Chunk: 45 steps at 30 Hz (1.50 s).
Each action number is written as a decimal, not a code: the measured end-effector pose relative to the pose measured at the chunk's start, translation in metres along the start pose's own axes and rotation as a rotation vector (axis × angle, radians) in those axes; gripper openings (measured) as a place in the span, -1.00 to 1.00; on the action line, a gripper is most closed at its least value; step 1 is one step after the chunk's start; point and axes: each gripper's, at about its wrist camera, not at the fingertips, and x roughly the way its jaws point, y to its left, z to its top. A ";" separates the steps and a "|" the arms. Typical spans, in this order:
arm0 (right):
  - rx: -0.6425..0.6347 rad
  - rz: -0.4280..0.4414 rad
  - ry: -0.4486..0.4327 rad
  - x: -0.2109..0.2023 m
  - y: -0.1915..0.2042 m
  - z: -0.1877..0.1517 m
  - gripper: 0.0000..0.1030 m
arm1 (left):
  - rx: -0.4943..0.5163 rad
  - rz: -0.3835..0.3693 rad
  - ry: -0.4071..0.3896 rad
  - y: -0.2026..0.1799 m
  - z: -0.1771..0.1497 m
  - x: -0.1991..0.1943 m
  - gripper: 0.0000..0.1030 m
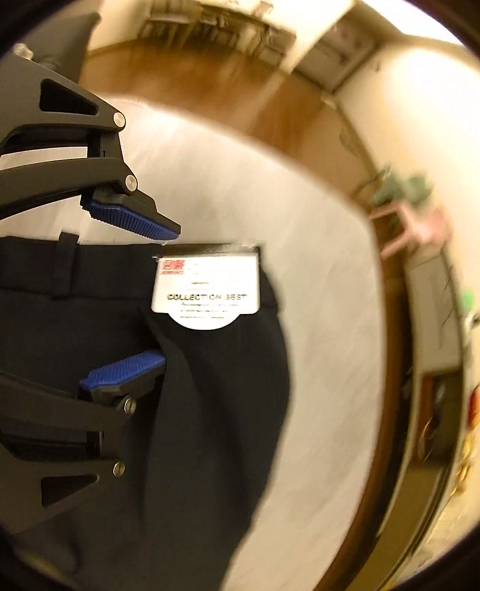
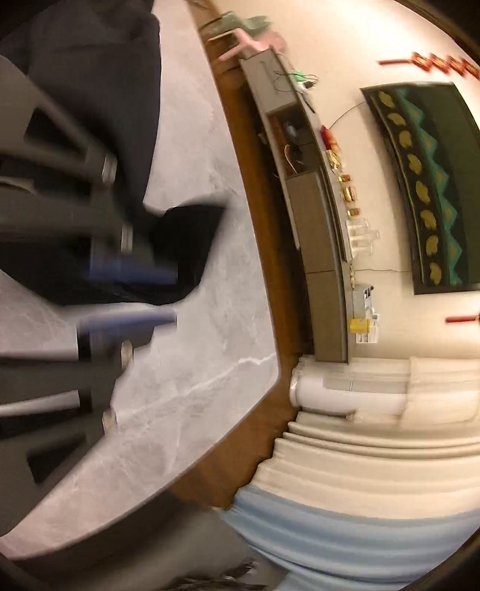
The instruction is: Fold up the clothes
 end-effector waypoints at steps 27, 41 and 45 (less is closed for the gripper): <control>-0.321 0.085 0.086 -0.141 -0.013 -0.054 -0.86 | -0.283 -0.687 -0.001 0.137 -0.227 -0.169 0.38; 0.255 0.215 0.264 -0.130 -0.108 -0.119 0.22 | -0.363 -0.592 0.147 0.111 -0.243 -0.102 0.40; 0.327 0.418 0.304 -0.122 -0.061 -0.121 0.46 | -0.403 -0.623 0.223 0.097 -0.237 -0.077 0.40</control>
